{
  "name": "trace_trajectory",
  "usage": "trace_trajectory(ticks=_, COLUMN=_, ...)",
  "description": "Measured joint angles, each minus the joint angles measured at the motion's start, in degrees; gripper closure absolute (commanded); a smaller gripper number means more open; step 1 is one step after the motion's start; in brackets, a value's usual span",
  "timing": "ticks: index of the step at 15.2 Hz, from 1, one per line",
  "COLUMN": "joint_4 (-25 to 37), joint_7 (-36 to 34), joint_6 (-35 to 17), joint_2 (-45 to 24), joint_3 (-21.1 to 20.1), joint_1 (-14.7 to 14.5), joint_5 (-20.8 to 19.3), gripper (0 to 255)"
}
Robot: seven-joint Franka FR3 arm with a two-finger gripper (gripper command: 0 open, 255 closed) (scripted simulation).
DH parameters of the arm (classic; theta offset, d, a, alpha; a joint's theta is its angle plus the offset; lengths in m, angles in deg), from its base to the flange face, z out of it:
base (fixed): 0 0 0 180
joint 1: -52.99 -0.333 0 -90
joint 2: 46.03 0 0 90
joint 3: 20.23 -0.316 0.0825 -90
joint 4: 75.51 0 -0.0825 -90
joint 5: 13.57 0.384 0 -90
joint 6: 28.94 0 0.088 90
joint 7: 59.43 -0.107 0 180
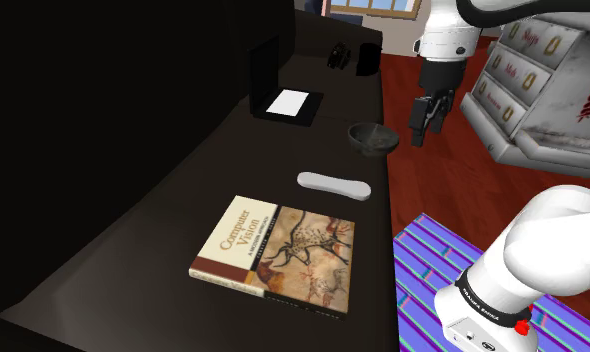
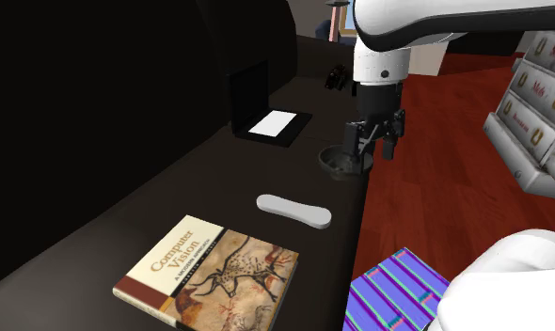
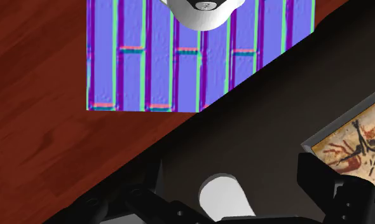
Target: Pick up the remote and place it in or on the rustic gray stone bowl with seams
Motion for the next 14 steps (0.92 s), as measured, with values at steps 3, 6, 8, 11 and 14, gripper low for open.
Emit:
trace_trajectory(ticks=3, joint_4=-1.2, joint_7=1.3, joint_6=-2.8, joint_2=-1.1, joint_3=0.0, joint_1=-0.7, joint_5=-0.1, gripper=0)
trace_trajectory(ticks=6, joint_4=-3.3, joint_7=4.5, joint_6=-9.5, joint_2=-4.4, joint_3=0.4, joint_1=-2.1, joint_5=-0.5, gripper=0)
trace_trajectory(ticks=8, joint_4=-4.7, joint_7=6.6, joint_6=-14.6, joint_2=-7.0, joint_3=0.5, joint_1=-3.1, joint_5=-0.7, gripper=0)
trace_trajectory(ticks=11, joint_4=-5.8, joint_7=9.9, joint_6=-22.0, joint_2=-11.8, joint_3=0.6, joint_1=-4.6, joint_5=-0.8, gripper=0)
trace_trajectory(ticks=14, joint_4=-6.3, joint_7=12.8, joint_6=-28.9, joint_2=-16.5, joint_3=0.4, joint_1=-6.3, joint_5=-0.7, gripper=0)
